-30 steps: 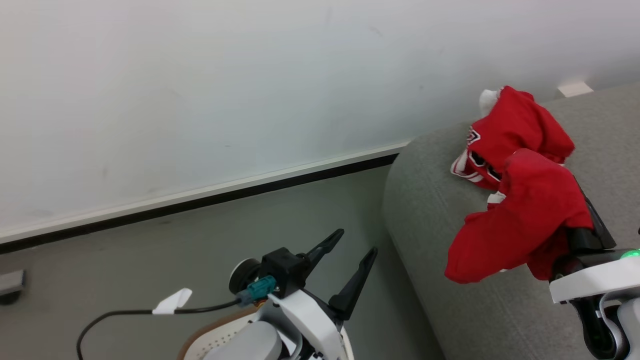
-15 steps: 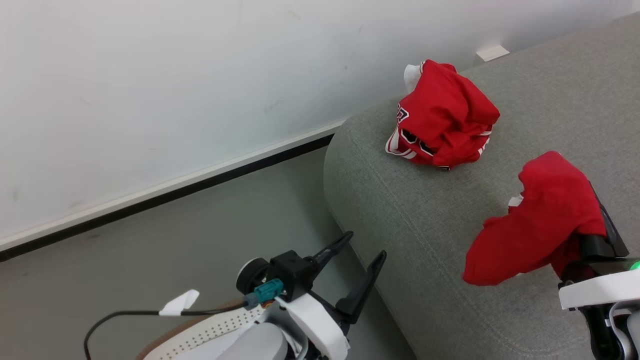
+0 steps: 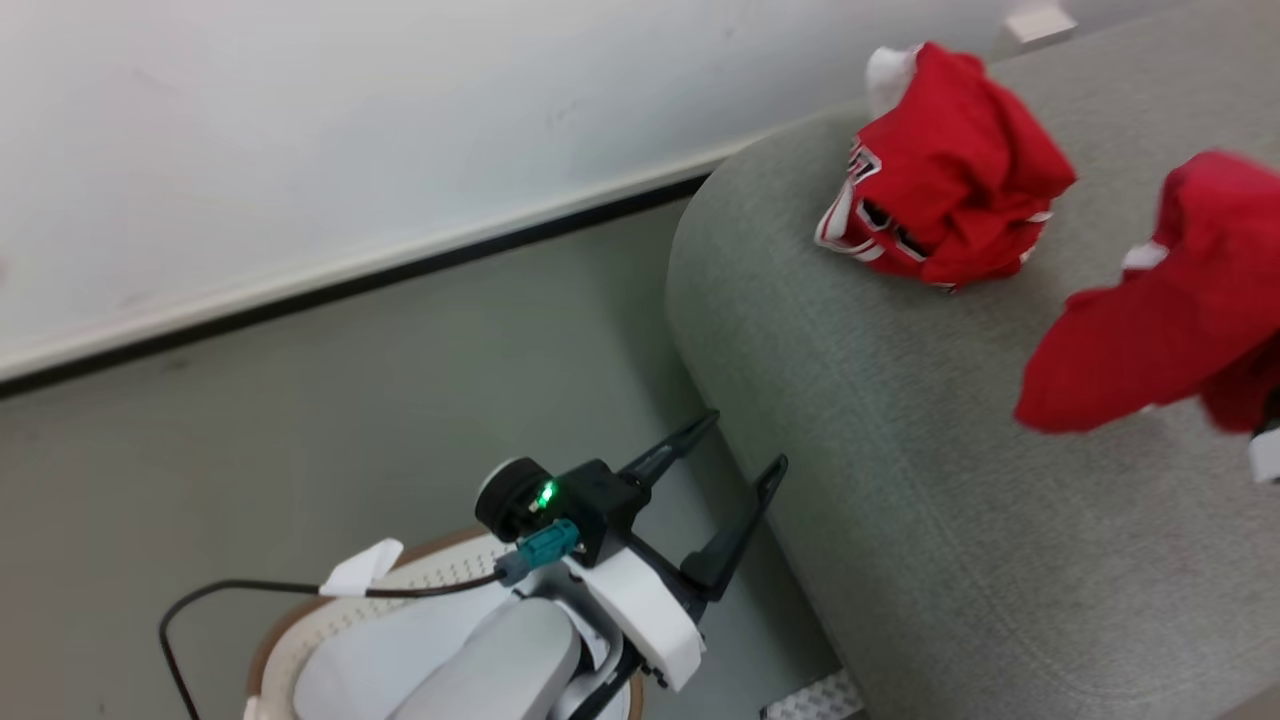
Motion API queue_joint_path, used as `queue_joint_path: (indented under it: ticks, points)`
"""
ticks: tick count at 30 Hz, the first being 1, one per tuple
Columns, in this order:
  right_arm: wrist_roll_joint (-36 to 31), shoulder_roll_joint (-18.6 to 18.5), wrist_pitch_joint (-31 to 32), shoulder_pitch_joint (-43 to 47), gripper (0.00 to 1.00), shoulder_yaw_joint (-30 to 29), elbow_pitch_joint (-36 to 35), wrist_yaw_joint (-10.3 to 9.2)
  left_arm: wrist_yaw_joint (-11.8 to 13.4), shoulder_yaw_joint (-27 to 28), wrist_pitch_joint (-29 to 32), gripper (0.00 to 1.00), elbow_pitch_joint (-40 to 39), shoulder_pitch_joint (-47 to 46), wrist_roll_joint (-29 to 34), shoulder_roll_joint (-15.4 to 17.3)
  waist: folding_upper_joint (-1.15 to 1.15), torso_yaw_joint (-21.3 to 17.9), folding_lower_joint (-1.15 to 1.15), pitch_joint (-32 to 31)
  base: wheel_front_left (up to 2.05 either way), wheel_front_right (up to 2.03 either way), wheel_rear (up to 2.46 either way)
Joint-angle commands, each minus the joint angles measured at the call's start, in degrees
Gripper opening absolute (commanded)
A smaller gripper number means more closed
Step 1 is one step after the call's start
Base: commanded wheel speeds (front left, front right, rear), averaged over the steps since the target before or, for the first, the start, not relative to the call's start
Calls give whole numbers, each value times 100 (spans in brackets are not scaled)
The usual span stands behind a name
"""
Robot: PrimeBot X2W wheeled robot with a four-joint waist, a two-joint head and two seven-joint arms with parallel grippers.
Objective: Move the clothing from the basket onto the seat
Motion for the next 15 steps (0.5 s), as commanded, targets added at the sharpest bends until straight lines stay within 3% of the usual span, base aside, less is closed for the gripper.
queue_joint_path:
  ticks: [1,9,15]
  points:
    - [-75,-97,50,-173,0,-30,78,-12,-1,16,-1,100,20,-92,75,71,0,190,0,284,0,0,0]
    - [-211,-646,378,-1009,0,-166,512,-12,-33,43,-1,100,73,-387,173,156,0,629,0,1040,0,0,0]
    - [-341,-919,340,-1500,0,-197,1523,-12,-18,108,-2,100,63,-527,169,121,0,925,0,1378,0,0,0]
